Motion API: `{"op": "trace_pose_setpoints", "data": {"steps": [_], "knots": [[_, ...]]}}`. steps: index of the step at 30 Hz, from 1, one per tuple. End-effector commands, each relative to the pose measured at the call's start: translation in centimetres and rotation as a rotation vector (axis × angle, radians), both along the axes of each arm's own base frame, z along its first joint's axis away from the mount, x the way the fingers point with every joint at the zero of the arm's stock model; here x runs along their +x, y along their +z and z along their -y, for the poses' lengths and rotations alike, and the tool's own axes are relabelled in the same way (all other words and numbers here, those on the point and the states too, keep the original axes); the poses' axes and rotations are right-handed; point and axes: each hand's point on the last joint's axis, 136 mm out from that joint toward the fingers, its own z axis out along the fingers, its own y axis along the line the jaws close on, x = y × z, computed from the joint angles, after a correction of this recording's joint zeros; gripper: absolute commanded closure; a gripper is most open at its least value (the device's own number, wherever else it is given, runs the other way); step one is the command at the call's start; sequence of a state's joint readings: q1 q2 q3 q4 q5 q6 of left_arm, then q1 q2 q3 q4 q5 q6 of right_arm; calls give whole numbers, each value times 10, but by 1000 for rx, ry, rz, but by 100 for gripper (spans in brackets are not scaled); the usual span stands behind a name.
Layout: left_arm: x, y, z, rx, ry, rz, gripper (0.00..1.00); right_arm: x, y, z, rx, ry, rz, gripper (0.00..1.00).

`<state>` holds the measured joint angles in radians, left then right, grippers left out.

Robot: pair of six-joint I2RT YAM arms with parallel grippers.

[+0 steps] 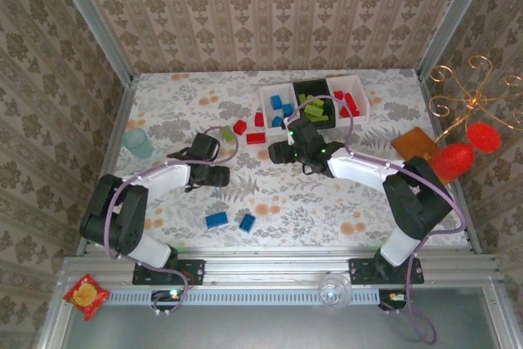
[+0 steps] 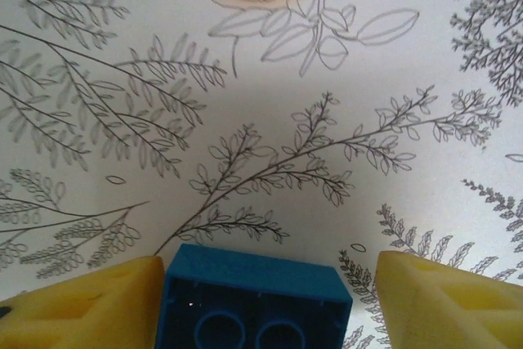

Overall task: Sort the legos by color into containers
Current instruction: Pick up the lego from the middle-left of the table.

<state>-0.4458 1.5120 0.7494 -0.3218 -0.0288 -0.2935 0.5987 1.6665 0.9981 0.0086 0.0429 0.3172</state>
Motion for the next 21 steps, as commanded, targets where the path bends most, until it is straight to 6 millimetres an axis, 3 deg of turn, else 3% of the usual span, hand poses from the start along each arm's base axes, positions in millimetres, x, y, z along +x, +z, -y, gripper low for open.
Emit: {"op": "trace_pose_setpoints", "data": {"steps": [1,7,11,14,18,21], "knots": [[-3,-6,-6,56,-1,-39,34,2,10,6,49,-22,13,24],[-6,-8,1,95,-29,-33,46,3,10,12,74,-39,5,24],[-1,2,9,49,-23,15,50,0,12,15,103,-48,-9,24],[10,27,27,-50,-25,89,52,-8,15,19,119,-54,-19,24],[32,76,59,-154,-58,219,53,-22,16,29,124,-56,-29,20],[51,110,82,-203,-90,311,53,-26,22,47,102,-73,-4,16]]}}
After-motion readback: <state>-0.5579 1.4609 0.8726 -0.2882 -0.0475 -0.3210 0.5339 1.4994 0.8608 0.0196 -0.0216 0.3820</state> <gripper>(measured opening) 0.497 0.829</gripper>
